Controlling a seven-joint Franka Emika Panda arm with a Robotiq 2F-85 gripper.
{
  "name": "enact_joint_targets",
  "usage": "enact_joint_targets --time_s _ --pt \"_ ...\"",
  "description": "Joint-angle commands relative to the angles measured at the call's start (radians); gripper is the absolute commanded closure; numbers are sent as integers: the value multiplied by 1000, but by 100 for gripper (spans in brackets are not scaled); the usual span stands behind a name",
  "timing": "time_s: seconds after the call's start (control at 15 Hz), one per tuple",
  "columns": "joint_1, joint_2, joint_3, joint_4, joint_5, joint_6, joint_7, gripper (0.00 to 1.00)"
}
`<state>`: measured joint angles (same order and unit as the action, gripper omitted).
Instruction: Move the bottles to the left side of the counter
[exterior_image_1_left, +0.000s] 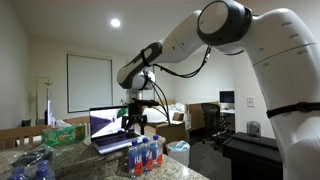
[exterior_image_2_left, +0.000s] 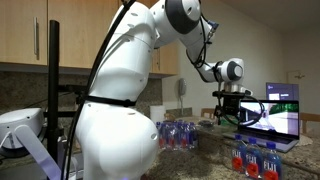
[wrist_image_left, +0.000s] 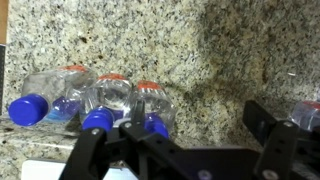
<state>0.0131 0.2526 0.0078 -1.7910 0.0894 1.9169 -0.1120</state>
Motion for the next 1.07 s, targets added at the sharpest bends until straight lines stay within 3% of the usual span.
enact_joint_targets --time_s 0.0,0.6,1.0 --pt "1 4 7 9 -7 -3 26 0" --pt "-1 82 -13 96 11 -30 224 0" --pt "-7 129 -20 143 10 -43 224 0"
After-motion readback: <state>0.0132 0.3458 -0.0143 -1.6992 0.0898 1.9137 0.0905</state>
